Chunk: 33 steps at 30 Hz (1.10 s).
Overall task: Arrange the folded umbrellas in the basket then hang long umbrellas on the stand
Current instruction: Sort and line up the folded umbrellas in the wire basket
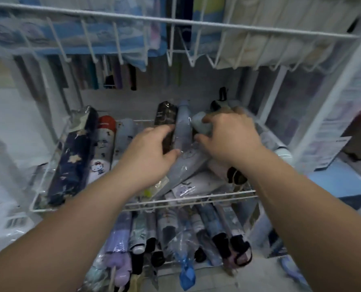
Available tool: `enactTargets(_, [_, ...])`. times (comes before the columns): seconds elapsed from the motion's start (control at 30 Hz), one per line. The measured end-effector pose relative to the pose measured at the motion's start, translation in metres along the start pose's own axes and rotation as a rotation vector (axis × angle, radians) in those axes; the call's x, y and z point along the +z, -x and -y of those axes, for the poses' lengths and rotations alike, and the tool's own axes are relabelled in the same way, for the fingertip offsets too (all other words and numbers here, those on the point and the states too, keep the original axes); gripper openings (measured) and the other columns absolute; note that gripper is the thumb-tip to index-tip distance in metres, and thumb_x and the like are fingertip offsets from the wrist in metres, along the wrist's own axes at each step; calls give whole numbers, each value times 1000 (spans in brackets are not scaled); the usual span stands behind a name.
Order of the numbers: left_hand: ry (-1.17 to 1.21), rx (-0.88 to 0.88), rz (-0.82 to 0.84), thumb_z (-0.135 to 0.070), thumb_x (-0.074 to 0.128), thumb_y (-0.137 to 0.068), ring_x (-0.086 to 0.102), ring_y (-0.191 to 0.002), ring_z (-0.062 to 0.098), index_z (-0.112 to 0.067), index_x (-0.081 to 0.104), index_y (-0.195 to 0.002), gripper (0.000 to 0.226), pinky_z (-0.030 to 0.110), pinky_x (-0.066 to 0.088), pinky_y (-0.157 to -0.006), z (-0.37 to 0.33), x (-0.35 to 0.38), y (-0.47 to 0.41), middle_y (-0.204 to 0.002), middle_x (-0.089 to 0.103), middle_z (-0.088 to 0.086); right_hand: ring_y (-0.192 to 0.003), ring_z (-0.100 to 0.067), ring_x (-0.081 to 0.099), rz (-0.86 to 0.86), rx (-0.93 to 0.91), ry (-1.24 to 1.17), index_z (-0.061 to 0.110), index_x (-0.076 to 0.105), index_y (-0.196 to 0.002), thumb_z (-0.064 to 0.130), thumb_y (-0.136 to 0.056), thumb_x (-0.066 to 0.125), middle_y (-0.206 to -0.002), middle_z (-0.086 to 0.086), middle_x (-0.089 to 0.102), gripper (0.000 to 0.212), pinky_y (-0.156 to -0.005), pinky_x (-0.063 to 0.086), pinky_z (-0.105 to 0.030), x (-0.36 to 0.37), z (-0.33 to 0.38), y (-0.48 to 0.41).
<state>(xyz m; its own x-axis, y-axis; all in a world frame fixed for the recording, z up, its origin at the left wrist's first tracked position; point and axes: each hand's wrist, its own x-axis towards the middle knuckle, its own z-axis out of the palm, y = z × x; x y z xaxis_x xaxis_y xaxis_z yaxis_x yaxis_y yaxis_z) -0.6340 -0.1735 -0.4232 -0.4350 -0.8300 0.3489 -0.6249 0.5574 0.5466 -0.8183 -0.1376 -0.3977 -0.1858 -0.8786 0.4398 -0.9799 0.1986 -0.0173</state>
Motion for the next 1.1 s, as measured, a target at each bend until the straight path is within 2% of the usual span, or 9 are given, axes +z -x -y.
enactTargets(0.17, [4,49,150,-31,73,-86,56,-122,26,-28,43,-147,68,31,45,-100,-16,38,-10,-136,58,9,-115,-38,56,144,88,-15,25,59,-134,53,-83,68,-122,-14,63,58,-90,48,-39,-15,-48,5])
enactTargets(0.37, [-102,64,257,-29,69,-91,56,-120,30,-45,15,-155,86,31,44,-97,-7,54,-12,-133,55,12,-113,-39,54,162,88,-28,29,53,-138,42,-86,66,-119,-15,63,56,-87,44,-36,-7,-53,12])
enactTargets(0.5, [-64,70,210,-28,68,-92,55,-119,30,-46,19,-154,81,31,43,-97,-3,58,-11,-130,55,12,-88,-32,51,129,53,92,21,56,-128,26,-88,62,-103,-12,64,41,-75,30,-32,-8,-46,13])
enactTargets(0.6, [21,73,158,-26,68,-92,56,-117,27,-49,24,-151,78,36,46,-100,1,60,-9,-127,56,9,-74,-25,42,100,54,143,18,58,-114,22,-83,64,-78,-2,50,32,-71,31,-32,-7,-44,6])
enactTargets(0.67, [63,75,121,-24,68,-92,58,-114,27,-50,27,-150,75,38,48,-99,3,60,-7,-124,58,8,-71,-24,43,85,53,151,18,59,-108,22,-78,65,-77,0,45,31,-66,34,-32,-6,-43,2])
enactTargets(0.73, [143,63,54,-22,68,-92,62,-109,24,-53,29,-148,74,37,52,-96,4,56,-8,-127,61,5,-70,-25,46,62,77,112,20,60,-107,20,-76,65,-80,-1,49,32,-60,41,-31,-3,-43,0])
enactTargets(0.87, [416,-44,-99,-18,67,-94,66,-98,2,-54,32,-147,73,13,49,-88,0,34,-16,-118,64,-18,-78,-31,59,51,106,1,20,60,-124,16,-75,67,-96,-9,63,50,-64,52,-34,-3,-43,1])
enactTargets(1.0, [603,-109,-115,-14,67,-94,72,-98,11,-52,34,-147,73,39,56,-97,1,12,-25,-115,72,-10,-85,-31,65,35,118,-206,19,63,-124,31,-75,70,-92,-7,68,51,-70,55,-37,-23,-32,2])
enactTargets(1.1, [576,-126,-120,-15,68,-93,73,-88,8,-53,35,-146,73,37,58,-91,7,5,-25,-105,74,-13,-95,-28,67,-7,124,-342,26,62,-130,29,-70,72,-100,-3,73,60,-78,58,-38,-30,-18,4])
